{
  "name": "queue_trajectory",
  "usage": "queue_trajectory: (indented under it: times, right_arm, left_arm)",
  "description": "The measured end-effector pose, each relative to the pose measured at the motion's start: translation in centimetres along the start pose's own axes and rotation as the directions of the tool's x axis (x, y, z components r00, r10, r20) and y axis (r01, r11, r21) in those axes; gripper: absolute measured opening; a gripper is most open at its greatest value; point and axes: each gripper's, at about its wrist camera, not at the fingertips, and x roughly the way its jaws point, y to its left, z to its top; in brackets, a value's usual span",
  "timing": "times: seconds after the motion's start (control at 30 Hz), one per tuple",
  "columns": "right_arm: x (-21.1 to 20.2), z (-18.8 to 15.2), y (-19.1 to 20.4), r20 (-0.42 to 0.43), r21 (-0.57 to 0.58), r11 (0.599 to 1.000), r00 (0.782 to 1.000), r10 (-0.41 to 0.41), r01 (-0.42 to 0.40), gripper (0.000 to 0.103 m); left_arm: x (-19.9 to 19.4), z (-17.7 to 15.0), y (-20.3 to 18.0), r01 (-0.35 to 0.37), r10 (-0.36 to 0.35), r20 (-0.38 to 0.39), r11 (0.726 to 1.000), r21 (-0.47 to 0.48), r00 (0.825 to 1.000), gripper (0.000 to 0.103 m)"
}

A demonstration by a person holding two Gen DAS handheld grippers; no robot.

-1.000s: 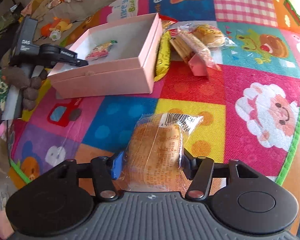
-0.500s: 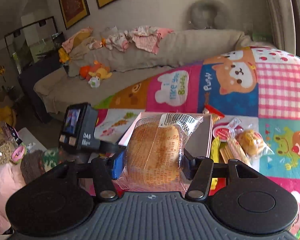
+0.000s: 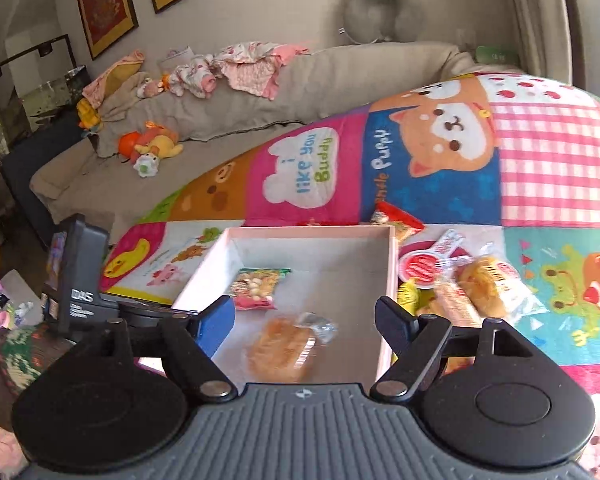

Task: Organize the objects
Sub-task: 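Lower the bread roll into the pink box and open the right tool, then grasp the red snack bag with the right tool and lift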

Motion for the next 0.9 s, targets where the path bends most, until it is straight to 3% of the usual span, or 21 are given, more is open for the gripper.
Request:
queue_trajectory:
  times: [0.13,0.33,0.7,0.9]
  right_arm:
    - [-0.8,-1.6,-3.2,0.012,-0.004,0.99,0.99,-0.139,0.139,0.084]
    - [-0.4,-3.1,-7.9,-0.035,0.08,0.97,0.974,-0.226,0.228,0.084]
    - [1.1,-0.5,-12.0,-0.011,0.174,0.944,0.959,-0.283,0.28,0.091]
    - [5.4,2.8,-12.6,-0.043,0.186,0.946,0.964,-0.263,0.266,0.091]
  left_arm:
    - [0.0,0.0,0.0,-0.002,0.002,0.001,1.0,-0.004,1.0,0.017]
    - [0.1,0.1,-0.1,-0.007,0.007,-0.003,1.0,-0.012,1.0,0.017]
    - [0.0,-0.1,0.1,0.004,-0.004,0.002,1.0,-0.018,1.0,0.017]
    - [-0.1,-0.2,0.0,0.005,-0.005,-0.002,1.0,-0.012,1.0,0.018]
